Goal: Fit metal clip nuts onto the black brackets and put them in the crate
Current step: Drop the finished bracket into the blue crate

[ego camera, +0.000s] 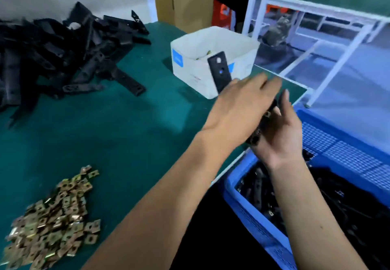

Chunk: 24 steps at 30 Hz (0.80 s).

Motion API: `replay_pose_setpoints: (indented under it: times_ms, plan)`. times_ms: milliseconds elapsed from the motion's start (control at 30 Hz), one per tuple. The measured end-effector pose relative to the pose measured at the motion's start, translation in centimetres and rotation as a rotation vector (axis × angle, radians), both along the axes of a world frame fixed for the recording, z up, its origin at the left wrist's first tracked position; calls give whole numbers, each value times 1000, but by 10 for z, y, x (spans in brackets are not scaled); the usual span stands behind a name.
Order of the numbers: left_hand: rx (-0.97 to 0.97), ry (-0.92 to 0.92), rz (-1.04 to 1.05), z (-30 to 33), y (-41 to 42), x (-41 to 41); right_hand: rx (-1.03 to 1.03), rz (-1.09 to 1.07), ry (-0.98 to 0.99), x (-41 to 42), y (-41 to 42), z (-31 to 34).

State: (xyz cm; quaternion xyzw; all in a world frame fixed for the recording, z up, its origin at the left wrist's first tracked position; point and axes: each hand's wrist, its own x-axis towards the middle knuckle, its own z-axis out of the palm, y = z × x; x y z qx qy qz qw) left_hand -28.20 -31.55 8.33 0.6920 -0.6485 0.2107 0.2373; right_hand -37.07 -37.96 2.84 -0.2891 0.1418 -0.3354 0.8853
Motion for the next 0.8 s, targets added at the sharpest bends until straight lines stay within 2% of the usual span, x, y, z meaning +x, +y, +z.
replay_pose_setpoints:
  times_ms: [100,233,333,433,533,633,733,800]
  plan:
    - [60,-7,-169,-16,-44,-47,32,-166,2,-73,-37,-26]
    - [112,73,-304,-48,-73,-89,145,-353,148,-150,-72,-89]
    - [264,109,-345,-86,-80,-103,350,-427,262,-183,-77,-146]
    - [457,189,-292,-127,-76,-104,580,-493,386,-197,-72,-198]
    - [601,250,-199,-159,-64,-100,632,-498,656,-197,-62,-231]
    - [653,300,-128,-172,-56,-93,722,-643,866,-193,-52,-250]
    - [609,323,-143,-160,-60,-90,521,-628,1200,-186,-43,-245]
    - [541,290,-191,-140,-68,-93,459,-652,1379,-172,-46,-235]
